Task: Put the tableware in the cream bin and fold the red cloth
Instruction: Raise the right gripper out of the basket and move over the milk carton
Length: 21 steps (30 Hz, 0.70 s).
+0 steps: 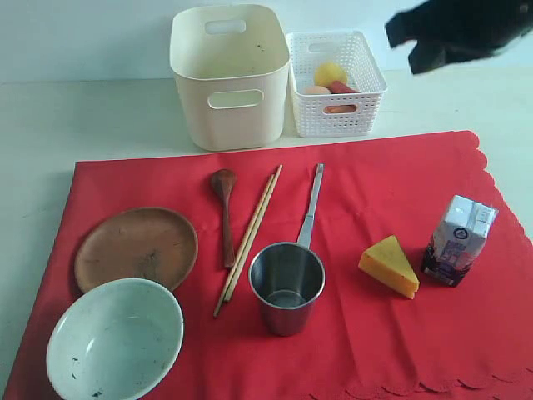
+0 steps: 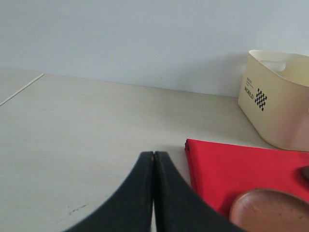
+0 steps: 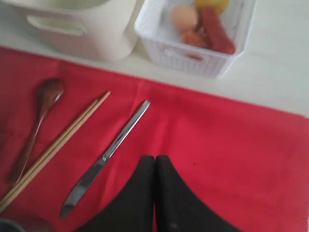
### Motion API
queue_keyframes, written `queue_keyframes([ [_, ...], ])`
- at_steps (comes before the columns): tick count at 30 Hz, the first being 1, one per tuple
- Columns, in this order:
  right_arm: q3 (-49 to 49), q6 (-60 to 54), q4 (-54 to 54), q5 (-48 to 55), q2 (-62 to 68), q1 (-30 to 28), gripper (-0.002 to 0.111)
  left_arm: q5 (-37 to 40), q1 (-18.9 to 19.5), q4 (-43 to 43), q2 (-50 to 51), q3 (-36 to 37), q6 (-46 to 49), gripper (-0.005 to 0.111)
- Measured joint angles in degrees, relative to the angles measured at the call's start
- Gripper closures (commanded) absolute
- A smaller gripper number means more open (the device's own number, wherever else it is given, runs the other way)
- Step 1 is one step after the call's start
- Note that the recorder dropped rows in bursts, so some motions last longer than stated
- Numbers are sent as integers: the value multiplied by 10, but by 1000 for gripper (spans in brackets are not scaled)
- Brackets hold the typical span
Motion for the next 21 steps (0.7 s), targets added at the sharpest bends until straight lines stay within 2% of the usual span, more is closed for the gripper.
queue_keyframes([
  [7, 110, -61, 57, -7, -8, 0, 108, 0, 0, 0, 0, 0, 0, 105],
  [14, 145, -77, 46, -6, -8, 0, 107, 0, 0, 0, 0, 0, 0, 105],
  [16, 145, -76, 35, -5, -9, 0, 102, 0, 0, 0, 0, 0, 0, 105],
  [21, 145, -36, -12, 13, -22, 1, 77, 0, 0, 0, 0, 0, 0, 105],
])
